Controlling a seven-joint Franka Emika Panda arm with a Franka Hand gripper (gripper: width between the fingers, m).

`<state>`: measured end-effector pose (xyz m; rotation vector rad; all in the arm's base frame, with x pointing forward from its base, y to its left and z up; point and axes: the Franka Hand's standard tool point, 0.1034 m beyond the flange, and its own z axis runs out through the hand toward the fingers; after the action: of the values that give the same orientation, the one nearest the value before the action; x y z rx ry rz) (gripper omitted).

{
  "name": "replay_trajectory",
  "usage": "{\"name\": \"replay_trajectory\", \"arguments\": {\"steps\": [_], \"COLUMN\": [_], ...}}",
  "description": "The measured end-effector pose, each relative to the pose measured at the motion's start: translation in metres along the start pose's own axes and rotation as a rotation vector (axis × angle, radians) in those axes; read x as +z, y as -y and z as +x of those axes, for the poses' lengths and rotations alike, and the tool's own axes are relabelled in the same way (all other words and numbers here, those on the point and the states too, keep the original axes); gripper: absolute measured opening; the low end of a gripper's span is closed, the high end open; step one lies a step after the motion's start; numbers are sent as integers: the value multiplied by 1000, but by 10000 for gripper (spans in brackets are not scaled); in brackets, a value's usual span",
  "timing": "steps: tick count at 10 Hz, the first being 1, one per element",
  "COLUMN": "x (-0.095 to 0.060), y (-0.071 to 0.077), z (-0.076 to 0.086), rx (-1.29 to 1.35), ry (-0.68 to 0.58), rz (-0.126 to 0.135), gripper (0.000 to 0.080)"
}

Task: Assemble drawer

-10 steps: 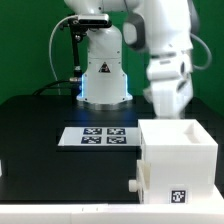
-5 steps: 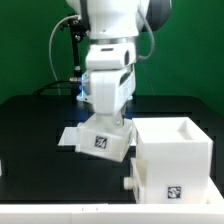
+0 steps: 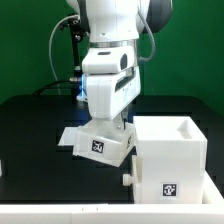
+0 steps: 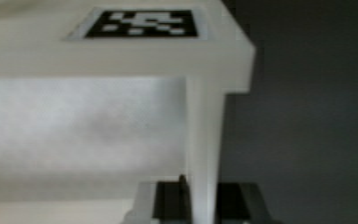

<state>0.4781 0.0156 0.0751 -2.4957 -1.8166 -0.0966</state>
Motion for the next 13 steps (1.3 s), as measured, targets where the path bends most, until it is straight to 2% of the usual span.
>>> {"name": "replay_trajectory", "arguments": {"steps": [1,3,4,5,8,11,13], "x": [-2,5,3,2,4,2,1], "y": [-16,-33,-44,-47,-47,-73,-78], "z": [3,12,16,16,16,22,32], "rx": [-82,-135,-153,-155,-163,-246,-262], "ry": [-1,-13,-18,-21,-22,-40,-47], "rz": [16,48,52,46,49,43,42], "gripper": [38,38,38,38,38,38,38]}}
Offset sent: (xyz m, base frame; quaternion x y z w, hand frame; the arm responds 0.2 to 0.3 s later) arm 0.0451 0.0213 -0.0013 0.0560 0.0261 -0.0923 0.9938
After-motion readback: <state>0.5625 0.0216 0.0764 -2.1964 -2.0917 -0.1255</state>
